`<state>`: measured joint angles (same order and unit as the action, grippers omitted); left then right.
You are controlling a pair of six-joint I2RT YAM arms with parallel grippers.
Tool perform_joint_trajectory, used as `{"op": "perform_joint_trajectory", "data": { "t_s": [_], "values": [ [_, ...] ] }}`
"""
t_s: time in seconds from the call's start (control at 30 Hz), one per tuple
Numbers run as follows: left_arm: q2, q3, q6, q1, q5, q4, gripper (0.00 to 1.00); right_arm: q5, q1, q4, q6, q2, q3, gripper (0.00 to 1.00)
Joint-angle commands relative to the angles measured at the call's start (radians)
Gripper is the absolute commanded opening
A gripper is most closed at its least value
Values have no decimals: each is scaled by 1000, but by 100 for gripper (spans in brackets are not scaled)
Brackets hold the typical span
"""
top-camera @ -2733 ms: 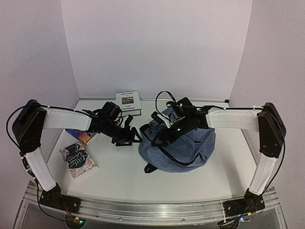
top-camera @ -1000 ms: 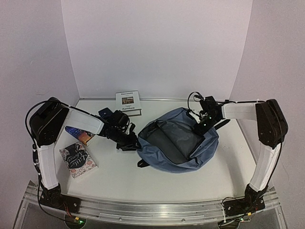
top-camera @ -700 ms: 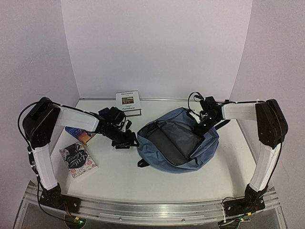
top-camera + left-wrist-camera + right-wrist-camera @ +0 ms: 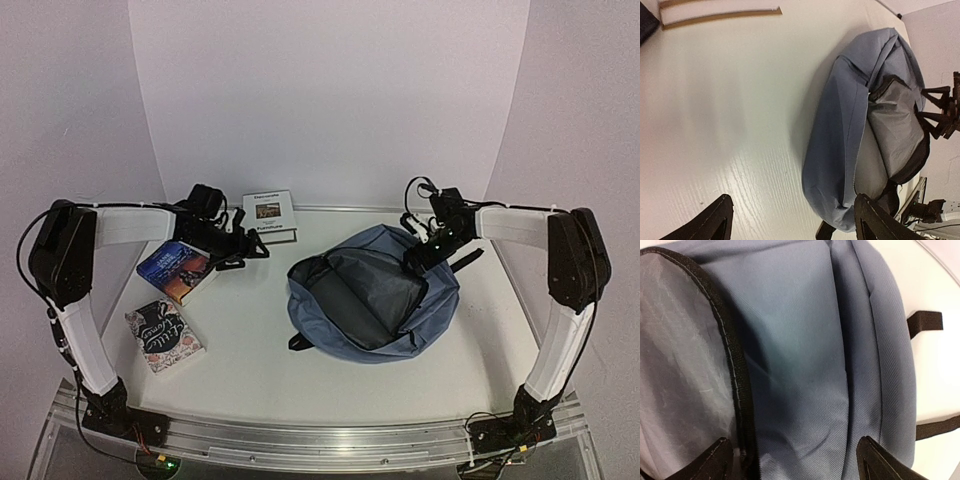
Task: Pack the student bag
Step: Unzip the student bag at the center of the board.
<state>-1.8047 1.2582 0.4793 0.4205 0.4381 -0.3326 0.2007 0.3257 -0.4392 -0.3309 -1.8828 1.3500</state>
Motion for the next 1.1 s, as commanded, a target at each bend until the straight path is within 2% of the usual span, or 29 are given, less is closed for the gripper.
{"op": "perform_joint_trajectory", "data": {
  "t_s": [0.0,0.2,0.33,0.47,0.53,0.7,0.87,1.07],
  "values": [
    [-121,105,17,93,49,39,83,44,-8,-33,9,-34,41,85],
    [-290,195,72,182,82,98,75,-4,-100,-32,22,-142,91,79],
    [-348,241,98,184,97,156,69,-48,-168,-32,-25,-152,83,77],
    [-447,387,96,186,118,142,64,-85,-219,-32,-64,-166,82,77],
    [-470,443,86,184,99,94,66,-90,-247,-32,-66,-168,86,76],
    [-393,391,87,118,54,105,76,-49,-263,-33,-62,-93,78,77],
    [-309,332,93,-9,45,123,78,26,-263,-43,-1,5,116,82],
    [-276,385,42,-88,-63,67,80,120,-263,-47,102,91,183,90]
  ]
}}
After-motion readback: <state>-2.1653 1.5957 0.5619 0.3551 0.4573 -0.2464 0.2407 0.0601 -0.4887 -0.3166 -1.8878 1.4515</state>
